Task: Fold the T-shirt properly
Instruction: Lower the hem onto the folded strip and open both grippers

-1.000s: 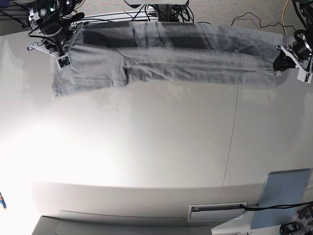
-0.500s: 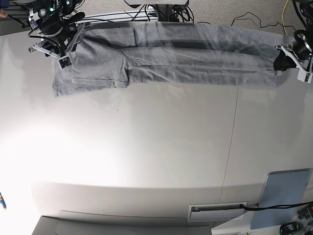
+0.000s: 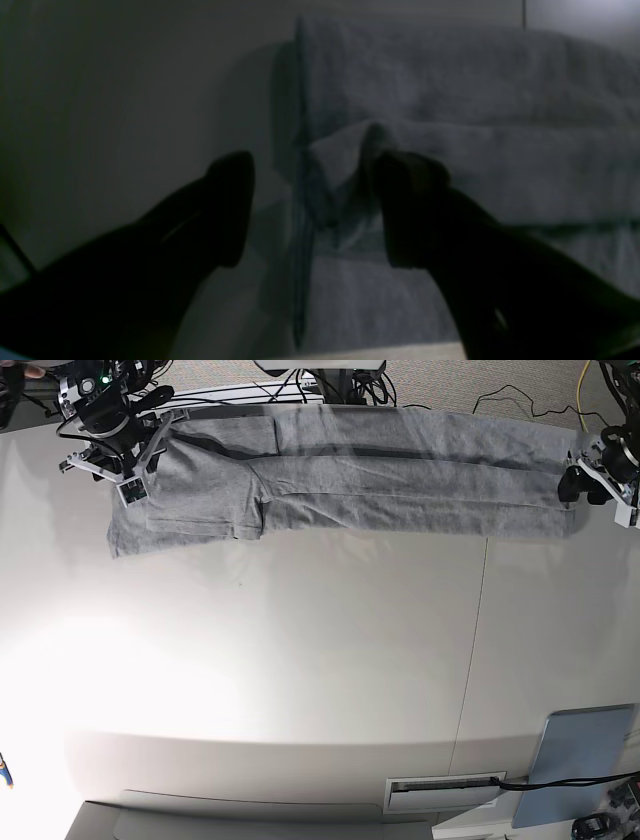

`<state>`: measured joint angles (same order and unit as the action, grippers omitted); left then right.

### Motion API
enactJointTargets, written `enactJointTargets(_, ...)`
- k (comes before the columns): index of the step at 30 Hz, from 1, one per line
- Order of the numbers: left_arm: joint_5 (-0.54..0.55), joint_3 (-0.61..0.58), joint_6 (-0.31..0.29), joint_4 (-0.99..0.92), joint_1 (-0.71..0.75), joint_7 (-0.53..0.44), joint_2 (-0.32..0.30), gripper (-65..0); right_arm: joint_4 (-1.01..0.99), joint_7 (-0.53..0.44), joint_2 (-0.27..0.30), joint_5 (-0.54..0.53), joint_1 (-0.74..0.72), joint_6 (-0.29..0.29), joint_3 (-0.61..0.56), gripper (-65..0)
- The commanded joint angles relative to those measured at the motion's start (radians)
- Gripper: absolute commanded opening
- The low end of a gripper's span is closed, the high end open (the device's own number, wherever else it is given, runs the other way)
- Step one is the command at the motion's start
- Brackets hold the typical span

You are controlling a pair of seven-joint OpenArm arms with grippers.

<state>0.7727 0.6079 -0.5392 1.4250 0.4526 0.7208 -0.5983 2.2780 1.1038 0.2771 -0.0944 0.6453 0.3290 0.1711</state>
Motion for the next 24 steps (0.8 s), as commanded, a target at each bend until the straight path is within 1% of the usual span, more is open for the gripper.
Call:
enactJointTargets(1,0.012,0.007,0.002,-0.016,-0.017,-0.016,-0.019,-24.6,0.019,-0.016,0.009,0.005,0.002,-0.004,0.008,-43.1)
enactJointTargets(5,0.04,0.007,-0.024,-0.123,-0.075,0.009,-0.019,-24.6,0.019,-0.017,0.009,0.005,0.002,-0.004,0.008,-43.1)
enactJointTargets(7,0.076,0.007,-0.075,-0.164,-0.097,0.051,-0.019,-24.7,0.019,-0.019,0.009,0.005,0.002,-0.004,0.008,-43.1)
enactJointTargets(8,0.106,0.007,-0.097,-0.18,-0.107,0.087,-0.019,-25.3,0.019,-0.021,0.01,0.006,0.002,-0.004,0.008,-43.1)
enactJointTargets(10,0.157,0.007,-0.135,-0.202,-0.124,0.16,-0.019,-28.2,0.019,-0.029,0.017,0.005,0.002,-0.004,0.008,-43.1)
enactJointTargets(13,0.192,0.007,-0.157,-0.213,-0.138,0.246,-0.019,-34.3,0.019,-0.043,0.029,0.005,0.0,-0.004,0.008,-43.1)
enactJointTargets(15,0.201,0.007,-0.159,-0.213,-0.137,0.262,-0.019,-40.9,0.019,-0.047,0.037,0.006,-0.007,-0.004,0.008,-43.1)
enactJointTargets(16,0.2,0.007,-0.159,-0.213,-0.137,0.262,-0.019,-46.1,0.019,-0.045,0.036,0.006,-0.015,-0.004,0.008,-43.1)
enactJointTargets(18,0.2,0.007,-0.159,-0.213,-0.137,0.255,-0.02,-59.9,0.019,-0.049,0.037,0.005,-0.021,-0.004,0.008,-43.1)
enactJointTargets(19,0.2,0.007,-0.159,-0.213,-0.138,0.25,-0.021,-65.0,0.019,-0.049,0.036,0.006,-0.029,-0.004,0.008,-43.1)
enactJointTargets(22,0.196,0.007,-0.13,-0.212,-0.14,0.214,-0.036,-65.0,0.019,-0.053,0.036,0.006,-0.033,-0.004,0.008,-43.1)
enactJointTargets(23,0.184,0.007,-0.128,-0.212,-0.14,0.2,-0.046,-65.0,0.019,-0.058,0.036,0.006,-0.033,-0.004,0.008,-43.1)
enactJointTargets(24,0.169,0.007,-0.111,-0.212,-0.14,0.185,-0.057,-65.0,0.019,-0.063,0.036,0.006,-0.033,-0.004,0.008,-43.1)
